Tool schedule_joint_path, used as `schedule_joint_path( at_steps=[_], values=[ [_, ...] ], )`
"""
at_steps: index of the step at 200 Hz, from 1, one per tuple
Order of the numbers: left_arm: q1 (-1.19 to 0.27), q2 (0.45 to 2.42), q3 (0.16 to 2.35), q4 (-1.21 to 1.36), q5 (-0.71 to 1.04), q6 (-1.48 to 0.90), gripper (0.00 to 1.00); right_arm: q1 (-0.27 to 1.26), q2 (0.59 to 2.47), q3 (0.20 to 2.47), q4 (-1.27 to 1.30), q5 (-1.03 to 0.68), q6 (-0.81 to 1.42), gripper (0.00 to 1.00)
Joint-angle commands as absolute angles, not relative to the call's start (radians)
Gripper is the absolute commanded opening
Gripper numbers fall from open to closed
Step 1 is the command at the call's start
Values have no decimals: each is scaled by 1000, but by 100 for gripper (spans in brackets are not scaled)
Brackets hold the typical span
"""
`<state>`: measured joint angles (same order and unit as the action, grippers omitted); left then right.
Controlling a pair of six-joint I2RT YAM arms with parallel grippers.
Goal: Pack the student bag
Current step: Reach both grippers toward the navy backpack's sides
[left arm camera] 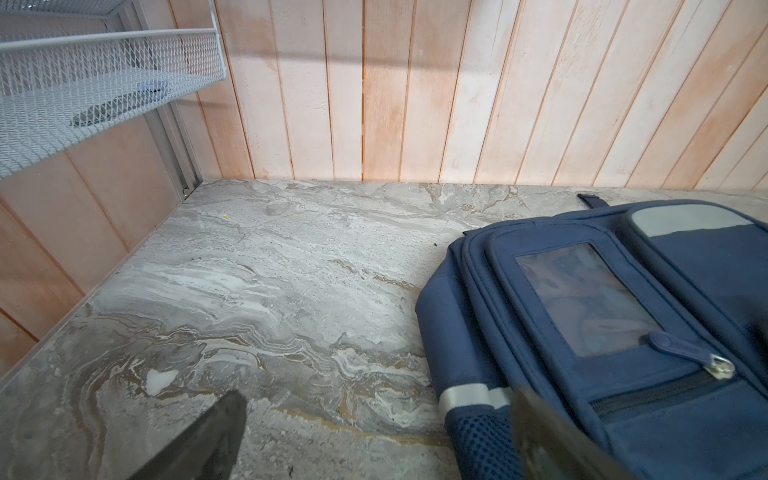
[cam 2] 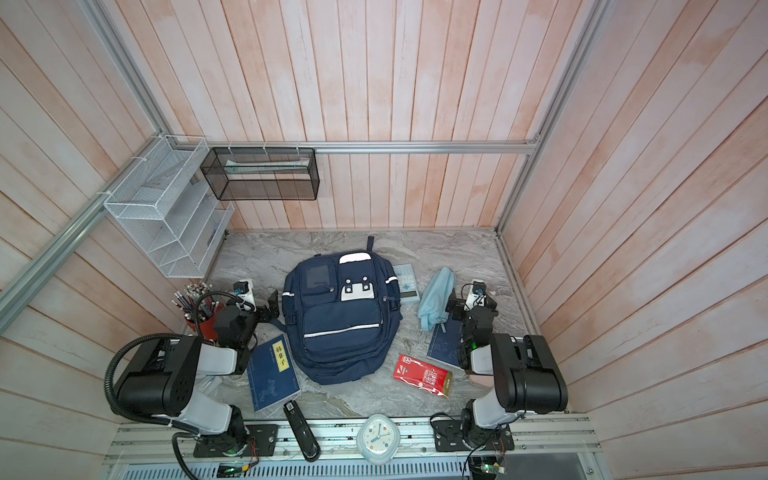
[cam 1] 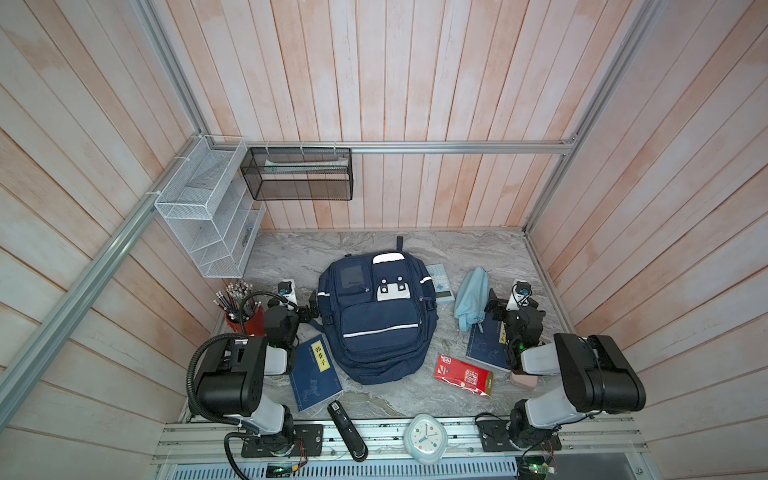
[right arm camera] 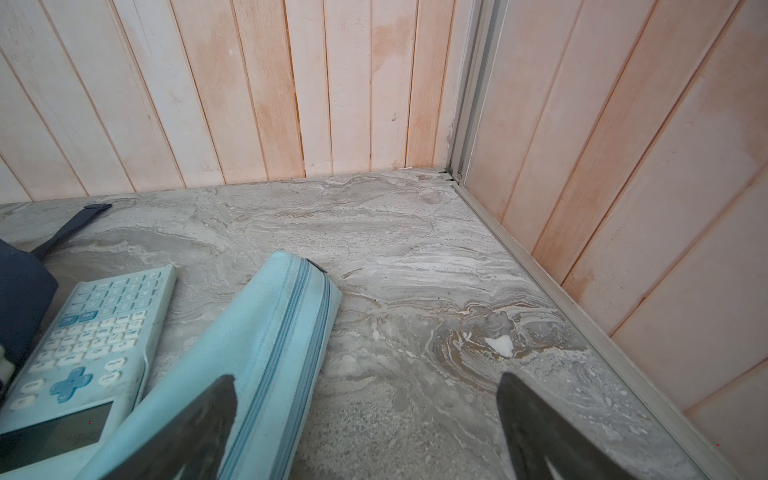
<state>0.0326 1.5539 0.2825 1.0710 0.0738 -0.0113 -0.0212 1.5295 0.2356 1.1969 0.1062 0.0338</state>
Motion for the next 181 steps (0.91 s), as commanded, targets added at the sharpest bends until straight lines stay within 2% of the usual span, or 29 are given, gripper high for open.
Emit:
schedule_joint_path(
  at_steps=[1,33,53,76,96,111,136,155,168,181],
  values=[
    [35,1545,292,1103,80,-9,100,-22,1519,243,1206,99,41,98],
    [37,1541,286,1114,74,-11,100,-23,1504,242,1219,87,42,98],
    [36,1487,268,1108,44,-25,100,-20,1397,252,1112,37,29,98],
    [35,1341,323,864,16,-56,100,-21,1260,349,795,10,93,98],
    [35,1246,410,639,33,-182,100,-21,1214,410,681,-76,164,98],
    [35,1197,468,485,47,-352,100,-21,1220,461,636,-177,244,98],
    [-4,1134,451,473,177,-471,100,21,1285,578,523,-300,330,97],
    [-91,1141,449,431,140,-572,96,109,1368,655,474,-302,366,95],
    [-170,1185,462,397,79,-591,96,180,1438,721,432,-305,355,94],
    [-228,1248,469,396,37,-602,91,238,1518,792,386,-300,330,93]
  ],
)
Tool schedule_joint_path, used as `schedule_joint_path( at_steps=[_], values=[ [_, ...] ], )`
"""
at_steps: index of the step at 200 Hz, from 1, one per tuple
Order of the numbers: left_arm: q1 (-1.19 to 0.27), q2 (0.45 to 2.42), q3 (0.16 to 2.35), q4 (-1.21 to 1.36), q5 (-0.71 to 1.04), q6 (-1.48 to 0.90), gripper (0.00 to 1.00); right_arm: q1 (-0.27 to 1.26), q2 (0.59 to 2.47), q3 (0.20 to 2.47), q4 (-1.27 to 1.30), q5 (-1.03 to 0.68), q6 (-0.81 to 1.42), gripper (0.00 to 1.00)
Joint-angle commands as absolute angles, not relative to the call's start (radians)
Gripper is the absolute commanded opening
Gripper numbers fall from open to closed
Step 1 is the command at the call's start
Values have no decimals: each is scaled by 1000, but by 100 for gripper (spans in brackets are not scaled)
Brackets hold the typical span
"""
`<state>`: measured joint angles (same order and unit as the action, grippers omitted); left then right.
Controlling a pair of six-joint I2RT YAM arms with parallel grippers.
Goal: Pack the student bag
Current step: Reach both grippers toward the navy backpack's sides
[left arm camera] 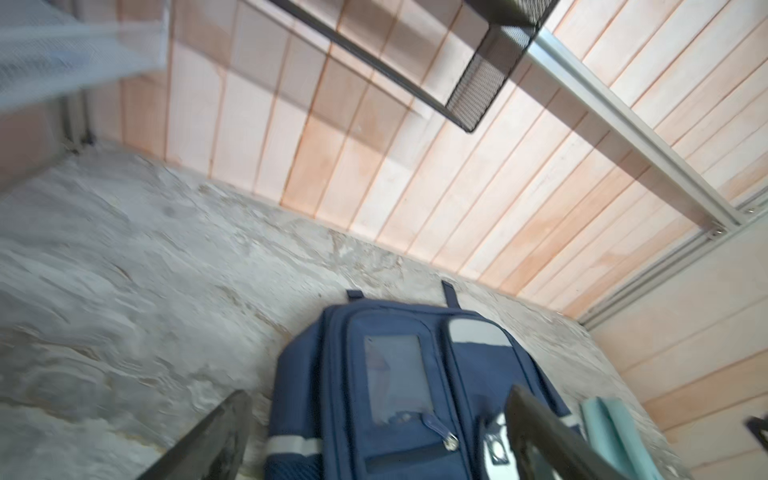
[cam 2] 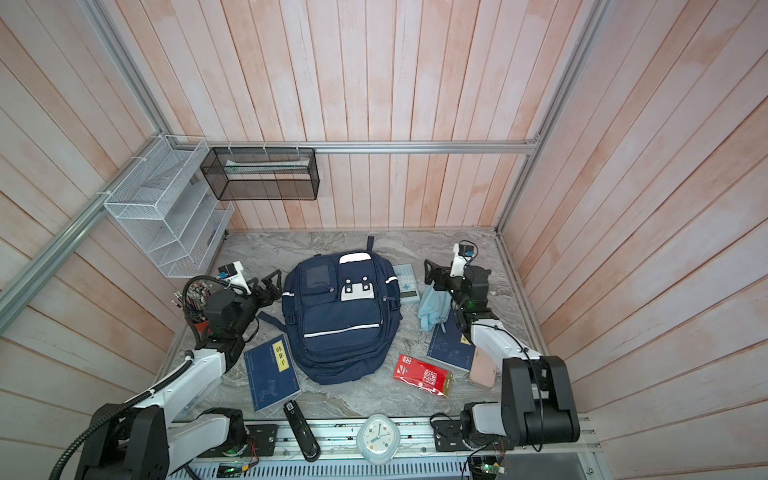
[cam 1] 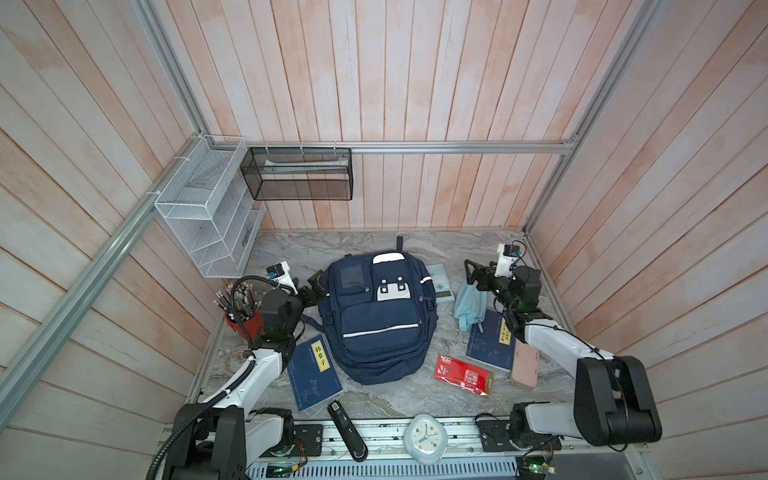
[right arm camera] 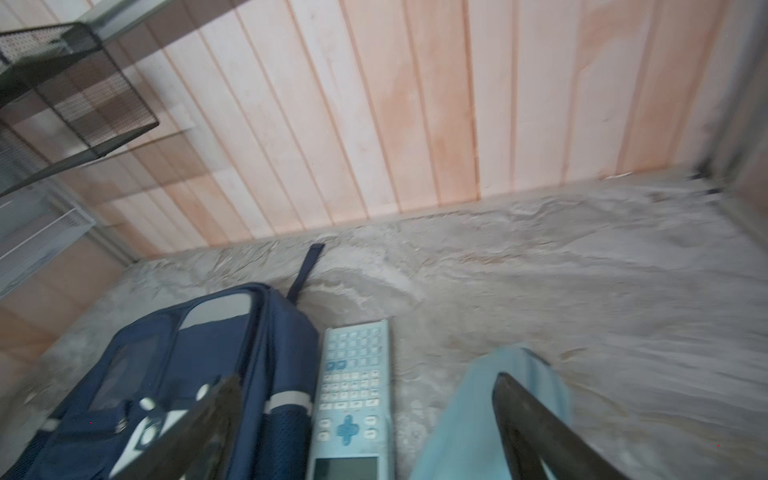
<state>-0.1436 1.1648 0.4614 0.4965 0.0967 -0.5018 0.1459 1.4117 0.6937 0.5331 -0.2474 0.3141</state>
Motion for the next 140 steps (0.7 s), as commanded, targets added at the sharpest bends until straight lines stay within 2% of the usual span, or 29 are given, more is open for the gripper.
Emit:
schedule_joint_path(
  at_steps=[1,42,56,83,102,140],
  values=[
    [-231,1255,469,399,35,-602,91,241,1524,797,383,-300,328,93],
    [-259,1480,534,396,2,-619,84,296,1762,977,300,-372,317,81],
    [-258,1550,555,423,18,-617,77,299,1832,1042,264,-418,307,74],
    [-259,1670,620,460,67,-615,57,311,1934,1125,235,-464,311,58],
    [-257,1732,687,461,87,-609,21,311,1978,1157,242,-505,324,40],
    [-257,1812,848,415,79,-577,16,311,2017,1189,237,-533,337,19]
  ],
)
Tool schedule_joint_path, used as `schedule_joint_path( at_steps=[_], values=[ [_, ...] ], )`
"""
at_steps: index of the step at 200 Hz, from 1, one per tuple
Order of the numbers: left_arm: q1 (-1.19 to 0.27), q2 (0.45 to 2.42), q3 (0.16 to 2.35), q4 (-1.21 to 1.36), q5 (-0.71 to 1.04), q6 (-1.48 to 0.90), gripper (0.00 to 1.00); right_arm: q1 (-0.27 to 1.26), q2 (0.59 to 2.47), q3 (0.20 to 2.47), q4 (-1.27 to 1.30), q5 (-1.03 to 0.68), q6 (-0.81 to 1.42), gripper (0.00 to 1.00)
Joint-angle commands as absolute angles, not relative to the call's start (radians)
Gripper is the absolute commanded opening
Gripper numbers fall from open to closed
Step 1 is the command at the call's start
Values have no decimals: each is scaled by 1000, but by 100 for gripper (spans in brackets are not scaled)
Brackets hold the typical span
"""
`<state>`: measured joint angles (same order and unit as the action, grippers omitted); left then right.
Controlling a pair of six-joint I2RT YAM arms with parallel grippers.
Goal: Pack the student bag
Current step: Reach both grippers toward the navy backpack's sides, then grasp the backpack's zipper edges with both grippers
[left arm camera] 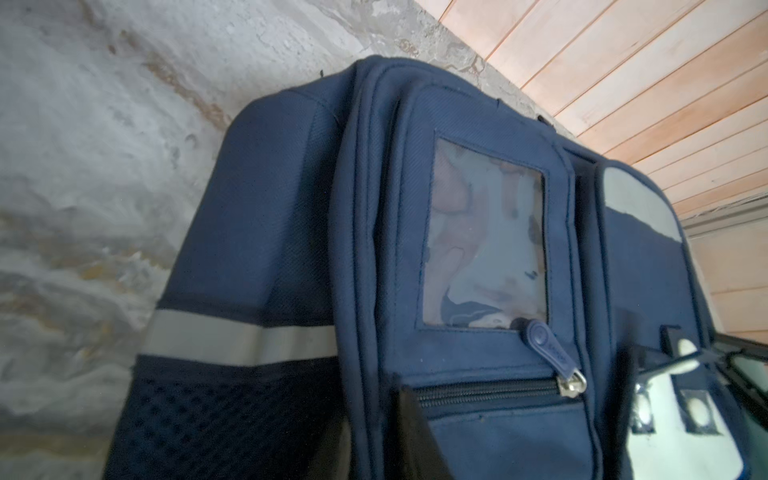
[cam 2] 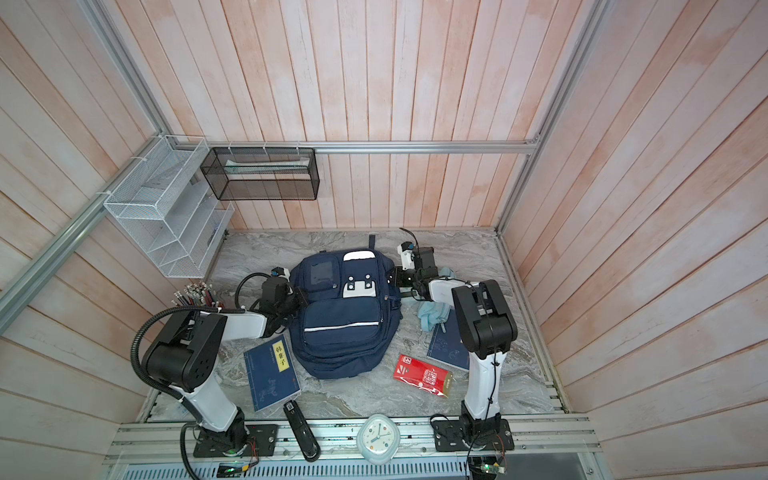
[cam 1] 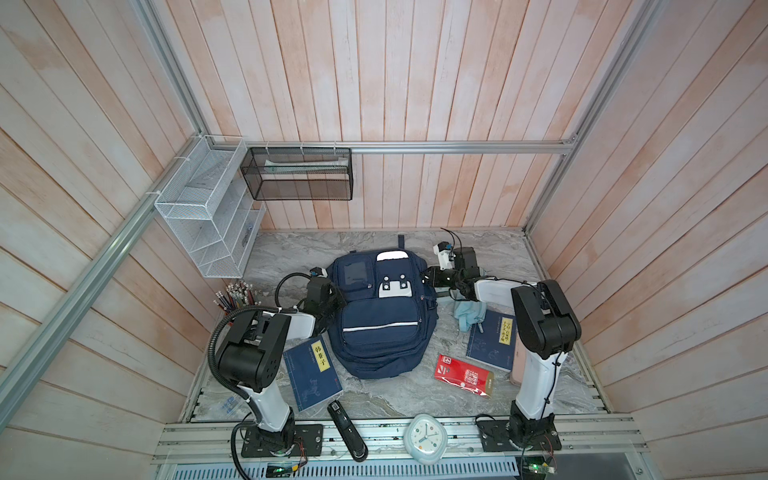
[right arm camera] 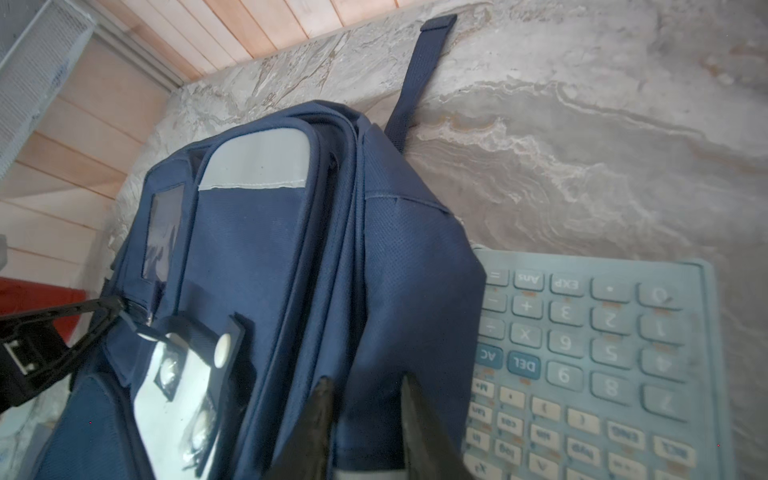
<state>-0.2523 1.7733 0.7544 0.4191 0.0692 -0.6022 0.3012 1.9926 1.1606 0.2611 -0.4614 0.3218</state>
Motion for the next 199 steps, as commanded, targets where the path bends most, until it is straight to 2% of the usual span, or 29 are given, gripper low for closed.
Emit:
schedule_joint_path(
  at_steps=[1,9,17,85,120,135,152,173,189,199],
  values=[
    [-257,1813,850,415,78,-576,16,311,2018,1189,237,-534,338,18],
    [-254,1835,886,405,81,-572,10,310,2019,1187,245,-542,343,16],
    [-252,1862,924,396,87,-571,9,311,2017,1184,250,-544,351,15],
    [-207,2028,1235,319,98,-570,7,341,2010,1198,189,-558,347,12],
    [-194,2129,1416,250,166,-580,8,345,1988,1184,145,-484,332,15],
    [-200,2146,1445,256,178,-582,8,349,1978,1182,119,-506,316,17],
    [-196,2154,1477,232,176,-578,12,380,1956,1175,60,-507,256,18],
    [-184,2125,1459,239,181,-578,18,407,1915,1146,23,-512,200,25],
    [-172,2096,1459,228,190,-575,37,405,1891,1147,-11,-490,175,27],
    [-166,2075,1460,211,189,-564,41,404,1876,1158,-35,-483,148,28]
  ],
)
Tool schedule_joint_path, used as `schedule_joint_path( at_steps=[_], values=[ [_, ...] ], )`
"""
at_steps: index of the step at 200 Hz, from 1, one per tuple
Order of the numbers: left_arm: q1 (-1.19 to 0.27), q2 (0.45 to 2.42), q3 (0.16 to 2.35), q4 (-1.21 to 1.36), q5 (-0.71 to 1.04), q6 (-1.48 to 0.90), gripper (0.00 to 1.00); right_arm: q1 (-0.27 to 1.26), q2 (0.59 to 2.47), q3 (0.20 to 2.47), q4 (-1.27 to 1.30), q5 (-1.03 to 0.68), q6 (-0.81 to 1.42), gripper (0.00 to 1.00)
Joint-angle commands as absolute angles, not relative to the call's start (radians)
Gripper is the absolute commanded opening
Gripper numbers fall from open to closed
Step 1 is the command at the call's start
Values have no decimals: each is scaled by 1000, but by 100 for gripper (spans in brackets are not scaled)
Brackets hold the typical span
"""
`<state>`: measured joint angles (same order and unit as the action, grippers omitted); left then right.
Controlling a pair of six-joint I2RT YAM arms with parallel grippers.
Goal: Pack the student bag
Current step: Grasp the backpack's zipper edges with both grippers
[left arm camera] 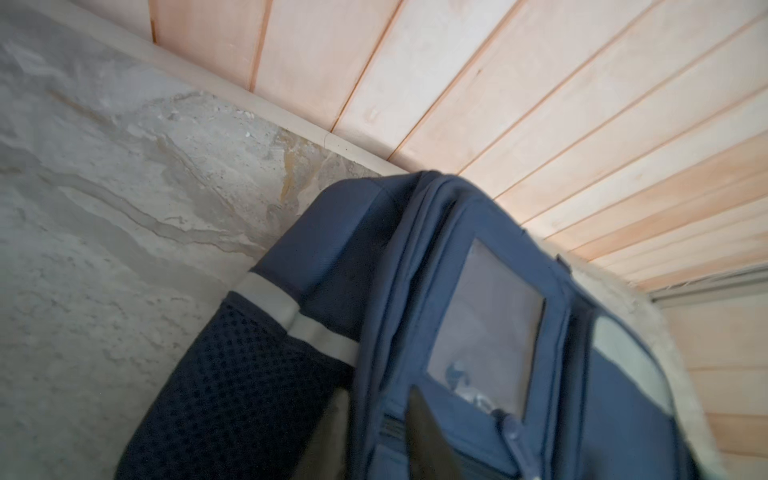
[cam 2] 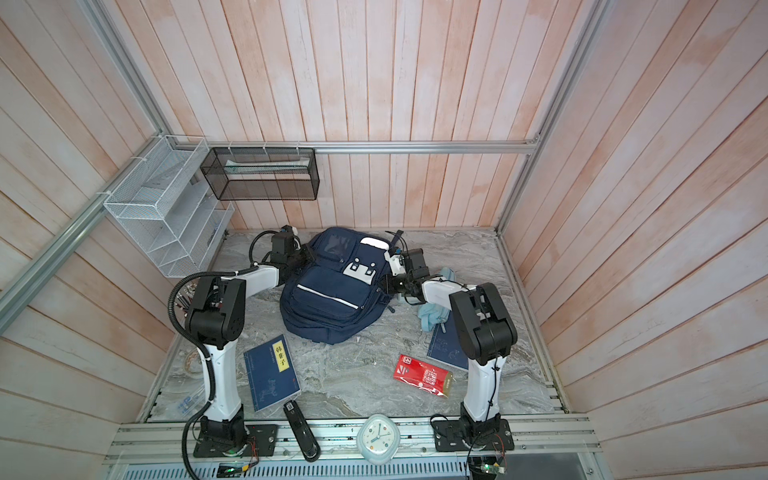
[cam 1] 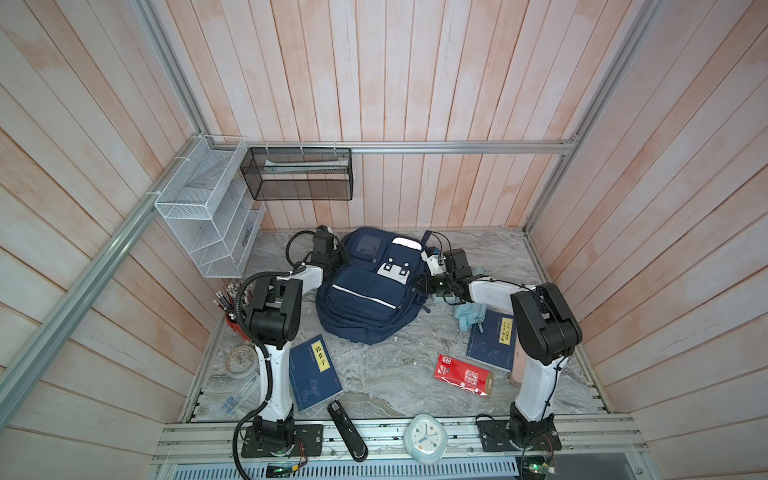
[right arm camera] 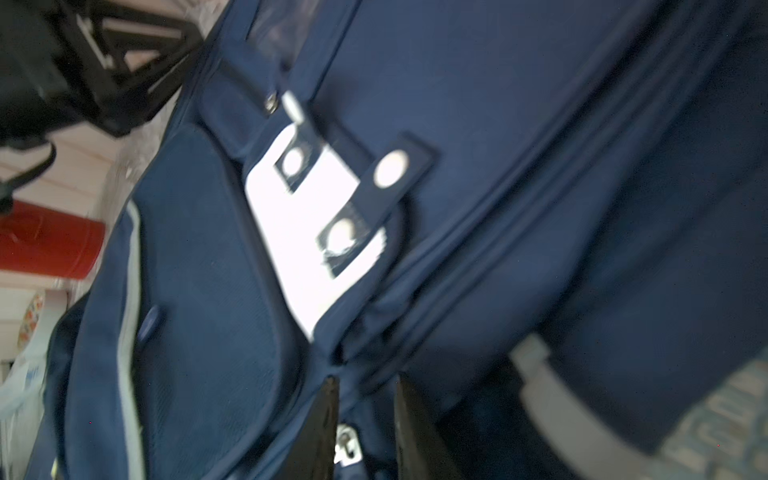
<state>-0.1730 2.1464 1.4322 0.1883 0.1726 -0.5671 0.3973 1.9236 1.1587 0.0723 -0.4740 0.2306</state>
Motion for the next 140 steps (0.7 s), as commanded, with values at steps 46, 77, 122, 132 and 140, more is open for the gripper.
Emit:
schedule_joint_path(
  at_steps=[46,77,122,132,140],
  values=[
    [-161,1859,1291,162,160,-533,74,335,1881,1218,-66,-442,170,53],
    [-177,1658,987,230,226,-613,94,333,1929,1256,-81,-431,199,60],
    [-347,1480,652,293,262,-711,79,397,1970,1229,-30,-476,232,38],
    [-363,1487,596,348,259,-742,75,408,1978,1227,-25,-484,238,31],
    [-369,1509,571,382,247,-753,72,415,1981,1227,-24,-493,243,28]
  ],
)
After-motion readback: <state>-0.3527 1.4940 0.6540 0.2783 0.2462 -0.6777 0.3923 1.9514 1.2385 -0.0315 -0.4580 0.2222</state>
